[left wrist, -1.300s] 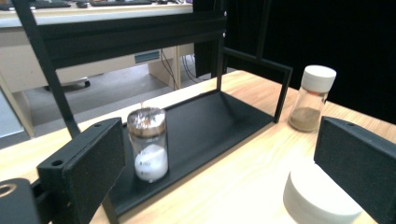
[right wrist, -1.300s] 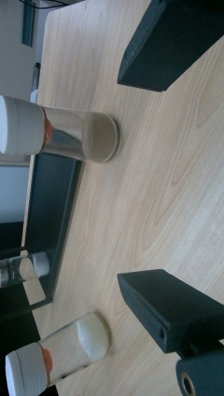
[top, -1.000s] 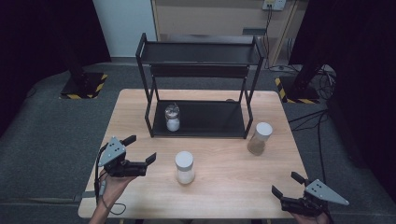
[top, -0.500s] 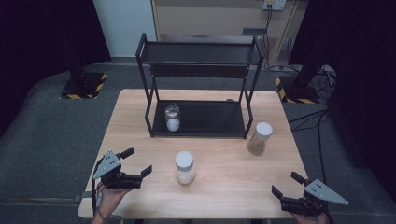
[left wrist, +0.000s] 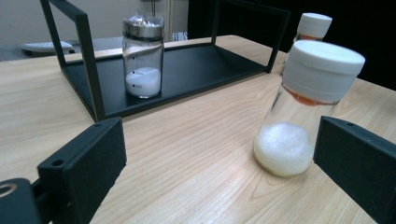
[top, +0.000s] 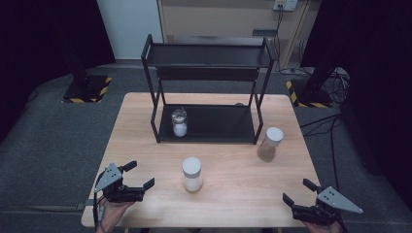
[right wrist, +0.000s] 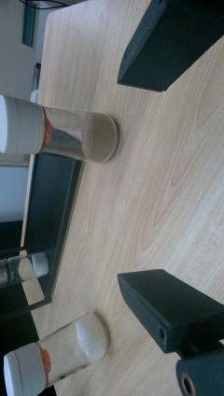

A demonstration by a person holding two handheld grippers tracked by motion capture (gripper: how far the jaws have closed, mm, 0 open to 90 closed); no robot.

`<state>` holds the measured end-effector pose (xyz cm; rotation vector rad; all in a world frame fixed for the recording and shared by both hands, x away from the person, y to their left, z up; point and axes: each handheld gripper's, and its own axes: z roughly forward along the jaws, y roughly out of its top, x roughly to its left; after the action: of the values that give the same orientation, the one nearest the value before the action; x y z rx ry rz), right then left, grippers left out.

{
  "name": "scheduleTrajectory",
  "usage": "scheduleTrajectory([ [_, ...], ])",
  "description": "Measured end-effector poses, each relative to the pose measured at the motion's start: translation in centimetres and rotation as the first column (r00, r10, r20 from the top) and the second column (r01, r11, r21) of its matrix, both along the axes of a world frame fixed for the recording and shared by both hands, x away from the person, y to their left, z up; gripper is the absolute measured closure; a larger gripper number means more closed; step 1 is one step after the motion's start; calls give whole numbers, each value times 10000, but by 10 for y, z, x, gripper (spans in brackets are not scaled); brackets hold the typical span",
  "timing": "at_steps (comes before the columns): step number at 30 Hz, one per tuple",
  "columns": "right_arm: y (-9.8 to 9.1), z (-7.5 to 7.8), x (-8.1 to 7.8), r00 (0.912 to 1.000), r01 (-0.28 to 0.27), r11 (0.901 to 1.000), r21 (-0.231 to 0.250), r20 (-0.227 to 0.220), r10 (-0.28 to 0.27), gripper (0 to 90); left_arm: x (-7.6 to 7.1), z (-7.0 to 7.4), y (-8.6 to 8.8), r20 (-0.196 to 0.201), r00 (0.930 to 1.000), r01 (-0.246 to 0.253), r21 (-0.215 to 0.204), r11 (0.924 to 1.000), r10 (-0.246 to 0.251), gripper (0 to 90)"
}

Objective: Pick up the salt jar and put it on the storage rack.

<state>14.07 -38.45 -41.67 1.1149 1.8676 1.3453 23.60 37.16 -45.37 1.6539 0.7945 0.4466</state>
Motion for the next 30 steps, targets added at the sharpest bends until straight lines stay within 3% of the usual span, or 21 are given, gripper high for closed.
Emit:
scheduleTrajectory([
  [6,0,0,0,10000,-25,10000,9,14,25,57,2,-5,4,-203,9995,259,136,9996,-257,14],
  [17,0,0,1,9999,-103,9999,-38,8,103,57,5,-7,6,-171,9994,312,440,9985,-305,14],
  [30,0,0,2,10000,-80,10000,-36,-1,80,57,5,-8,9,-230,9994,262,317,9992,-255,14],
])
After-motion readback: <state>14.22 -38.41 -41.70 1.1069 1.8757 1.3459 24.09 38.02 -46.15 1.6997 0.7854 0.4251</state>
